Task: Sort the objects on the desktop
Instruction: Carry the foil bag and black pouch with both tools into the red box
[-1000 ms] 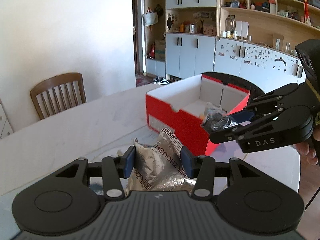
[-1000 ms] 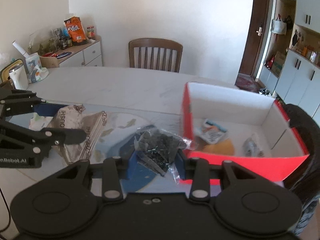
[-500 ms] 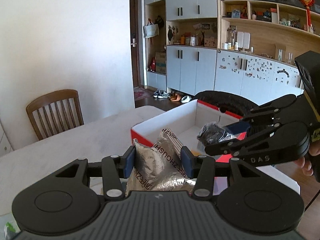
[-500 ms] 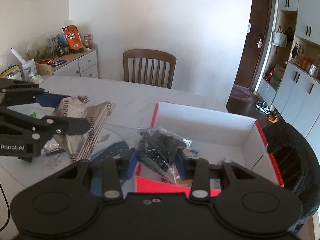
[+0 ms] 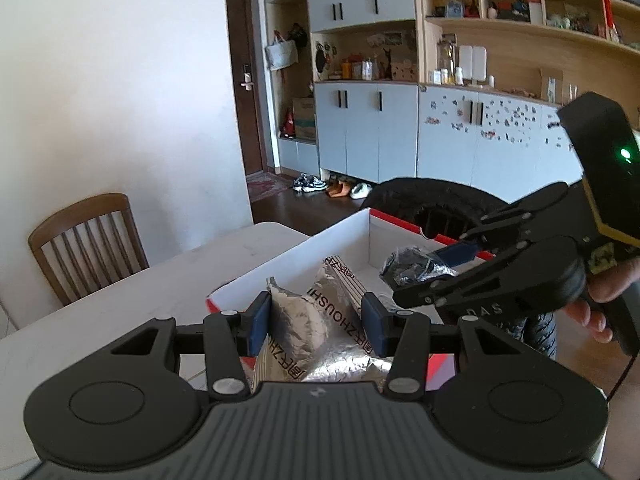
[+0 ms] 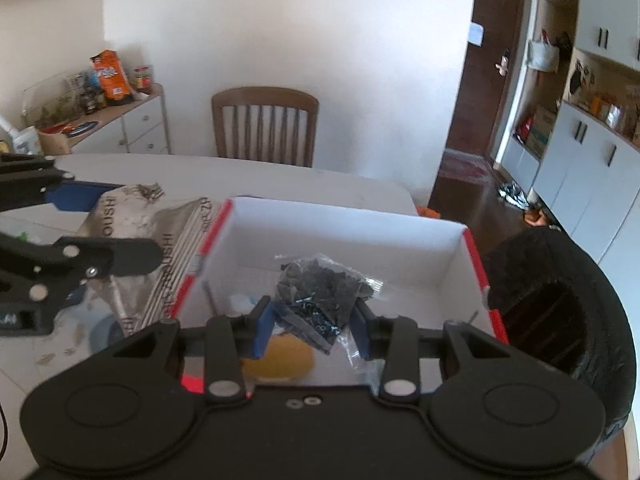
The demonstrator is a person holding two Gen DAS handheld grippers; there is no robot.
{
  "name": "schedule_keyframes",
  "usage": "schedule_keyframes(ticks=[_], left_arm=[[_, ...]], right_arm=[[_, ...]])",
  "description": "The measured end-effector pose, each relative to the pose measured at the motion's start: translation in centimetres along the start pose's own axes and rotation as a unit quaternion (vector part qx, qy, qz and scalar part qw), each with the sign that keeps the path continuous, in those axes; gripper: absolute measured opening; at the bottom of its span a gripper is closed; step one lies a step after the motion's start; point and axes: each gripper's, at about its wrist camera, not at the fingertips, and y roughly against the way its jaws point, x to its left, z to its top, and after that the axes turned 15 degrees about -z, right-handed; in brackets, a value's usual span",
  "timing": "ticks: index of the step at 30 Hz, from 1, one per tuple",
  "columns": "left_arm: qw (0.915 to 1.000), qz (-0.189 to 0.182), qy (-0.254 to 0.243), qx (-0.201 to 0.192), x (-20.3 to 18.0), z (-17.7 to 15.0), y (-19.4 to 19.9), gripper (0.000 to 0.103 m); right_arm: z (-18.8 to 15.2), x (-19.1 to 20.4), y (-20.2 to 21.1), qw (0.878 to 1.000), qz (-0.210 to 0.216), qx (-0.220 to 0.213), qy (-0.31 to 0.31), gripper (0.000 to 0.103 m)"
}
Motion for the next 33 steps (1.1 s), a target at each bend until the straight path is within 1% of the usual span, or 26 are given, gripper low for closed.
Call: schedule_keyframes(ticks=[5,14,20,26,31,33], left_arm=[[0.9996,-0.002,-0.018,0.023,-0.5,0.6,-2.9,0.047],[0.9982,-0.003,-0.01,0.06,0.2,1.0,-7.2,0.047],[0.9962,-0.001,-0.016,0.086,0.3,0.5,-9.3,0.047],[0.9936,-0.001,-0.01,0.113,0.6,-0.1,-11.0,0.047],[0.9896,-0.01,-0.012,0.143,0.4,-0.8,-12.2,0.047],[0.9881,-0.014,-0.013,0.153,0.4,-1.1,-12.6,0.047]], right_arm=[[0.0,-1.5,-2.5,1.0,-0.007,0.022,-0.003,0.039],[-0.4,-2.4,-6.2,0.998,-0.02,0.051,0.011,0.039],[-0.7,-2.5,-8.2,0.997,-0.017,0.068,0.017,0.039],[-1.0,-2.4,-9.6,0.996,-0.01,0.086,0.02,0.039],[-1.7,-1.9,-10.8,0.994,-0.004,0.108,0.034,0.039],[-1.9,-1.9,-11.0,0.994,-0.005,0.106,0.037,0.039]])
